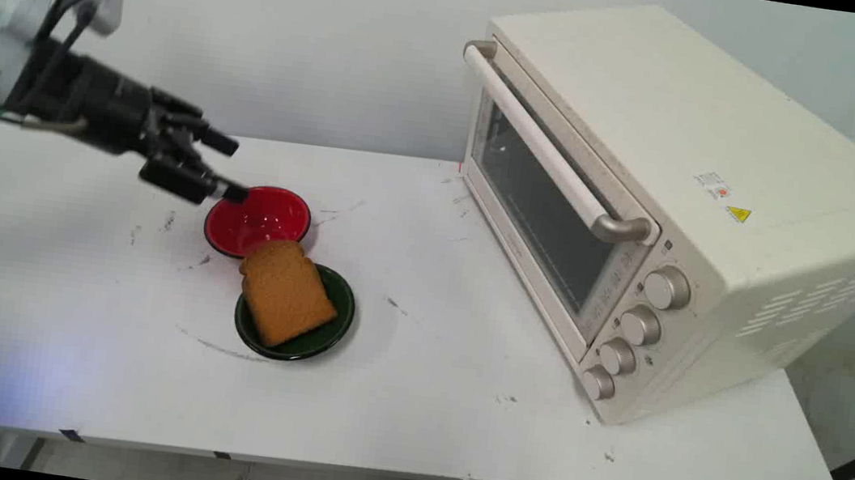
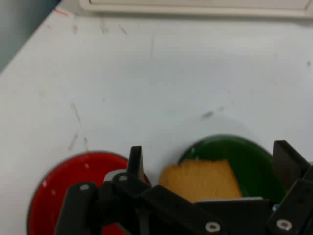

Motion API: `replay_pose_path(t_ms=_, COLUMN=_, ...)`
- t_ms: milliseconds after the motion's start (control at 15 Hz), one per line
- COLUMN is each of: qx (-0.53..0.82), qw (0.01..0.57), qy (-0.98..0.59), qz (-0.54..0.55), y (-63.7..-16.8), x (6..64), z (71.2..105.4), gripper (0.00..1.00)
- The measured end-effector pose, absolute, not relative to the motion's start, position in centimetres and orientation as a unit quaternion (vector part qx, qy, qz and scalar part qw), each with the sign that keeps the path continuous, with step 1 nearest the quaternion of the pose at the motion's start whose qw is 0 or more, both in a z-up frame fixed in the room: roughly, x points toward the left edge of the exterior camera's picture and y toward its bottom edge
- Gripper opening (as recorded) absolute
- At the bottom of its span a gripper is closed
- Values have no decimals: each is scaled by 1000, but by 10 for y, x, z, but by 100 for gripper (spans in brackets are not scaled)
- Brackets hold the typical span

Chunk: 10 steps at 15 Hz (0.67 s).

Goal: Open the oven

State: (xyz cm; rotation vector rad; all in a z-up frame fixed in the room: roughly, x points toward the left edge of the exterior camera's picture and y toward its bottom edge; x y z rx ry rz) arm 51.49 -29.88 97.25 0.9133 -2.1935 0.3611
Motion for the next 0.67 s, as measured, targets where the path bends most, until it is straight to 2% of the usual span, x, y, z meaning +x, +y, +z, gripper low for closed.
replay_pose_path(t_ms=667, qx=330, qw=348, qy=-863, qz=159, y=-380, x=397, z=1075, gripper=100)
